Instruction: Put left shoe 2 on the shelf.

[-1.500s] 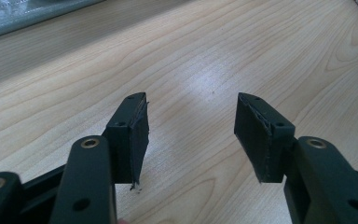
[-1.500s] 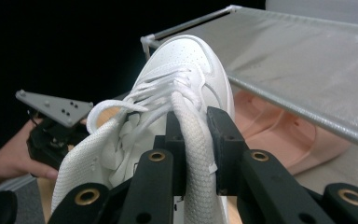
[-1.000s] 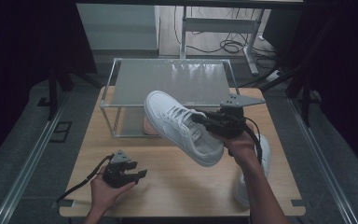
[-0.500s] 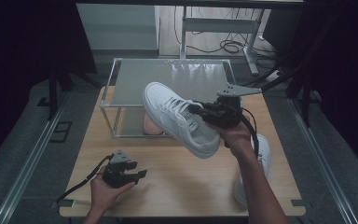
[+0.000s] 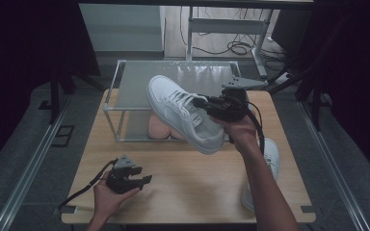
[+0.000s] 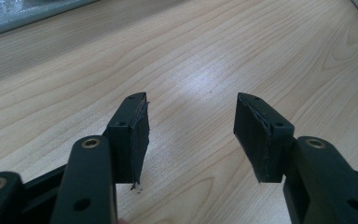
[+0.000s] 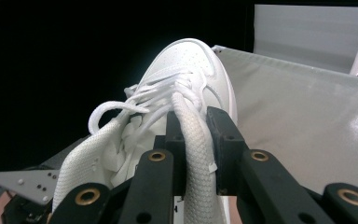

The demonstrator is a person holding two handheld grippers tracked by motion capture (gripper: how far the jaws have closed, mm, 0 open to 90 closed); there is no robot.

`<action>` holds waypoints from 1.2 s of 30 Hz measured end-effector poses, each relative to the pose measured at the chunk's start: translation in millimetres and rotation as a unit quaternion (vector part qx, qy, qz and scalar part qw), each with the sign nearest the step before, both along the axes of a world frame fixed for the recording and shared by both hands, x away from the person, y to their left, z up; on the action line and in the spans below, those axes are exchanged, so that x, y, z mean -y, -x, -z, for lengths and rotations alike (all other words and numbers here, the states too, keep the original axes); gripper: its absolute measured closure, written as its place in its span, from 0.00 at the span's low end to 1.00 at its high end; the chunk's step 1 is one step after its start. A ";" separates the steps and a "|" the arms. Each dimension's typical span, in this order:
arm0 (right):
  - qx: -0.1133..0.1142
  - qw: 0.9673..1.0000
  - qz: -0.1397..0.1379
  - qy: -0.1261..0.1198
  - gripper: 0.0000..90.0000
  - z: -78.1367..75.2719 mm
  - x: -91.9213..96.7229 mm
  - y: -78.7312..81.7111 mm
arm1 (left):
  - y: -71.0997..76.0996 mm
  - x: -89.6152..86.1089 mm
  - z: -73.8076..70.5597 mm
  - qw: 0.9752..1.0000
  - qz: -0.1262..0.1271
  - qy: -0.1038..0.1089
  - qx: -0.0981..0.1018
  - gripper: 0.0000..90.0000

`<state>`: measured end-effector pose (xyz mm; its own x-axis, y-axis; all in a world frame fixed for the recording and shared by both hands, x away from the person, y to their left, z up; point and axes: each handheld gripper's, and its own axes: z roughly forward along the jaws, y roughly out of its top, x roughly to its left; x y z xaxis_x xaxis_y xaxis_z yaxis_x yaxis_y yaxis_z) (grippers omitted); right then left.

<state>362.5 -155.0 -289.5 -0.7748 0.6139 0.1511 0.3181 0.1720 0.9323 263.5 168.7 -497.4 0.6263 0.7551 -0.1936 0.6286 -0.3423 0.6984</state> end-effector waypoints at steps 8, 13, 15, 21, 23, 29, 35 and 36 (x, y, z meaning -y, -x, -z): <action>-0.008 1.000 0.015 0.002 0.89 -8.5 -12.6 -15.8 | -0.3 1.0 1.1 1.000 0.002 0.000 0.000 0.51; -0.015 0.999 0.028 0.002 0.89 -13.3 -20.2 -28.9 | 0.1 1.6 1.0 1.000 0.002 0.004 -0.002 0.51; -0.017 0.999 0.033 0.001 0.89 -16.0 -23.2 -34.4 | 0.0 1.8 1.1 1.000 0.003 0.005 -0.002 0.51; -0.021 0.999 0.048 -0.001 0.89 -24.5 -30.7 -49.8 | -0.2 1.5 1.0 1.000 0.003 0.004 -0.002 0.51; -0.022 0.998 0.055 0.000 0.89 -25.9 -32.8 -55.1 | -0.2 1.6 1.1 1.000 0.003 0.004 -0.002 0.51; -0.030 0.997 0.075 0.001 0.89 -25.5 -37.1 -70.3 | -0.6 1.2 1.1 1.000 0.004 0.002 -0.001 0.51; -0.044 0.995 0.094 -0.001 0.89 -22.6 -42.0 -89.3 | -0.6 0.3 0.4 1.000 0.003 0.002 -0.001 0.51; -0.046 0.994 0.097 0.000 0.89 -22.3 -43.2 -92.7 | -0.5 0.3 0.3 1.000 0.003 0.002 -0.001 0.51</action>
<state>455.3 -111.8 -267.2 -0.6246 0.7504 0.2162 0.4287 0.0982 0.8981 264.0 168.4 -497.8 0.6305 0.7505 -0.1982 0.6282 -0.3433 0.6982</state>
